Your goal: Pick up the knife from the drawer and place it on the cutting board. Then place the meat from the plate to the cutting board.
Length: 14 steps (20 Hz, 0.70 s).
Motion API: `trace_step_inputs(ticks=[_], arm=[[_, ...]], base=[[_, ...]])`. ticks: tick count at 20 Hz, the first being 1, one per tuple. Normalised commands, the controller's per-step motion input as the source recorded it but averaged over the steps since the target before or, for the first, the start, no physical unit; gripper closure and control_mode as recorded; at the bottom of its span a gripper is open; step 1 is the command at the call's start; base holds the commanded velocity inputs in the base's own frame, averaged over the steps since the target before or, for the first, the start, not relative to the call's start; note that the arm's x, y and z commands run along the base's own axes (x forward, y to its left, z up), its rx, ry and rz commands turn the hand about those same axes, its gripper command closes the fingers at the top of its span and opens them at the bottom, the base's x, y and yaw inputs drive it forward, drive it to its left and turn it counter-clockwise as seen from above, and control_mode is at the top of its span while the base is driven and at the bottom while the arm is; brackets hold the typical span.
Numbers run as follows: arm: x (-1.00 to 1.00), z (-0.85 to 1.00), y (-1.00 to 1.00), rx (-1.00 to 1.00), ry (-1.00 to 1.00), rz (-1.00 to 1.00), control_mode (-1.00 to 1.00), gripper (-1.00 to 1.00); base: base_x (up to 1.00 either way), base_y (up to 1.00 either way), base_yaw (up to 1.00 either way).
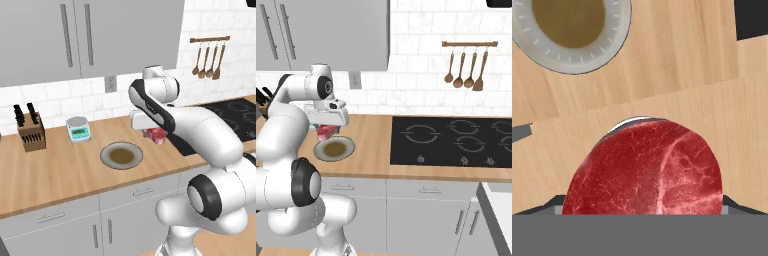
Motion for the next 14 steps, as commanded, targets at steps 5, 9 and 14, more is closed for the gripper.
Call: trace_step_inputs(ticks=[5,9,14], arm=[[0.00,0.00,0.00,0.00,0.00,0.00,1.00,1.00],[0.00,0.00,0.00,0.00,0.00,0.00,1.00,1.00],[0.00,0.00,0.00,0.00,0.00,0.00,1.00,1.00]], base=[[-0.76,-0.49,0.00],[-0.95,-0.83,0.00],[-1.00,-1.00,-0.10]])
